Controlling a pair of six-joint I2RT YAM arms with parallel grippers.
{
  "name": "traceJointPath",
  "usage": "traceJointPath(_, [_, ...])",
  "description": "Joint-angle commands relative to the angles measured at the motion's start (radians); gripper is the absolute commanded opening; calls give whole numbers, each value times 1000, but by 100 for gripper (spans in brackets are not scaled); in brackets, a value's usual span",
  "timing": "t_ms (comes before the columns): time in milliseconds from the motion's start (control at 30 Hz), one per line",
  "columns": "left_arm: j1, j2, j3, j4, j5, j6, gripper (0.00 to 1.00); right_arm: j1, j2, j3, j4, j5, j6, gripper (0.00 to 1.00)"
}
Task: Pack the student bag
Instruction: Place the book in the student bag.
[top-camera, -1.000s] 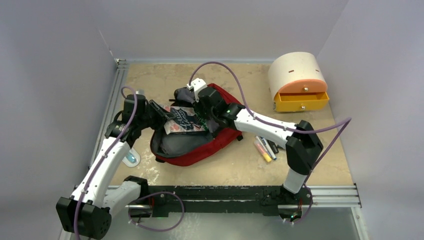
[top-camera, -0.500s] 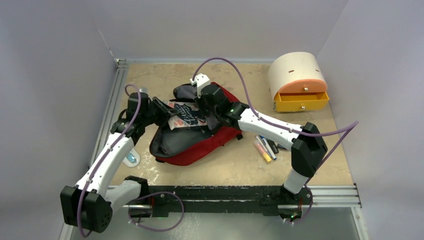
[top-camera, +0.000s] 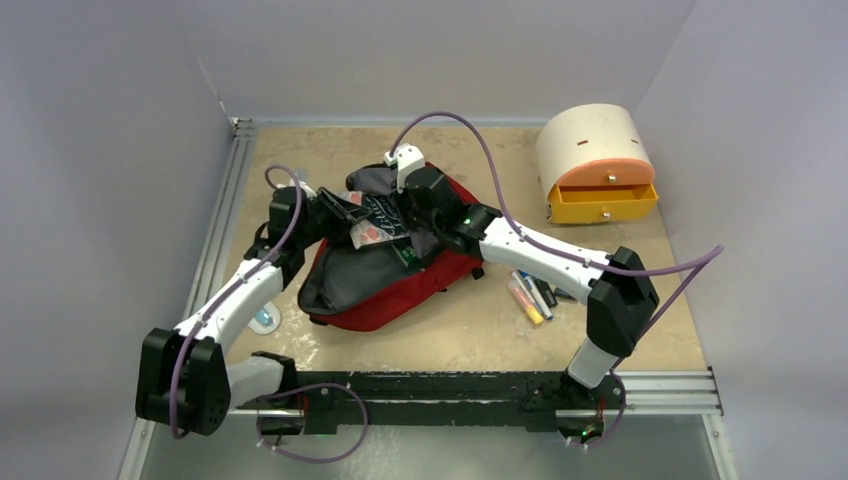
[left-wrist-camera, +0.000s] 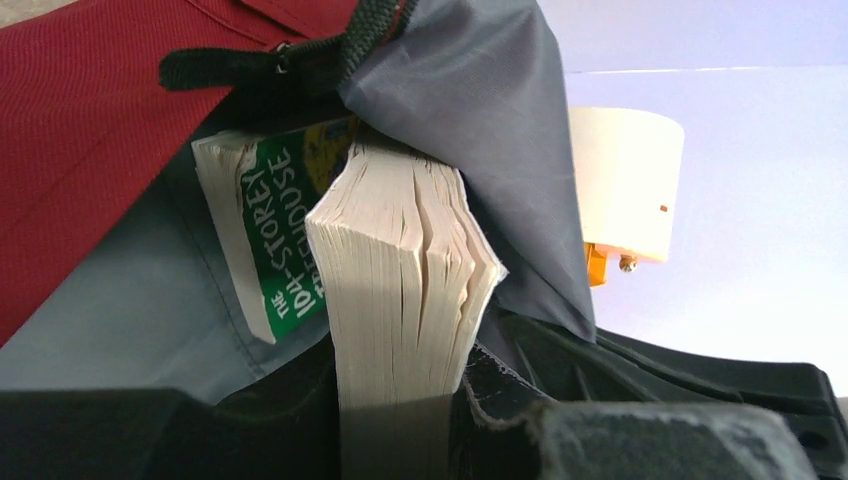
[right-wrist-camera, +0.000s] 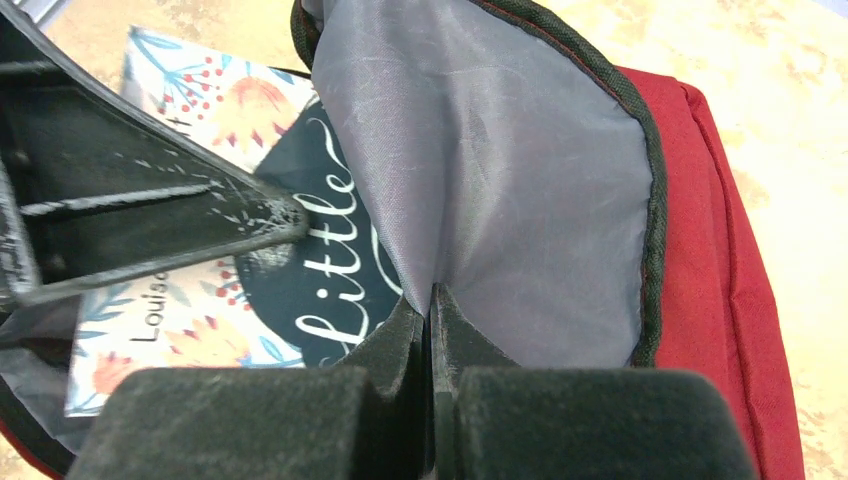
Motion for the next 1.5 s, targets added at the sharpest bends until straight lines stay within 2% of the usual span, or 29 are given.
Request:
traceJointPath(0, [-29, 8, -25, 332, -32, -54, 0, 4, -73, 20, 120, -20, 67, 0])
traceJointPath(333, [-157, 232, 26, 540, -92, -94, 0, 4, -50, 77, 116, -12, 168, 0])
traceJointPath(567, [-204, 358, 57, 662, -164, -90, 0, 3, -42, 85, 118, -12, 193, 0])
traceJointPath(867, [-228, 485, 106, 658, -165, -26, 0, 4, -52, 57, 122, 17, 191, 0])
traceJointPath(1033, [-231, 499, 135, 582, -152, 34, 34, 3, -59, 49, 126, 21, 188, 0])
traceJointPath(1267, [-232, 442, 144, 479, -158, 95, 57, -4, -60, 34, 128, 29, 182, 0])
traceJointPath(1467, [-231, 356, 152, 324, -164, 131, 62, -10, -62, 17, 131, 44, 173, 0])
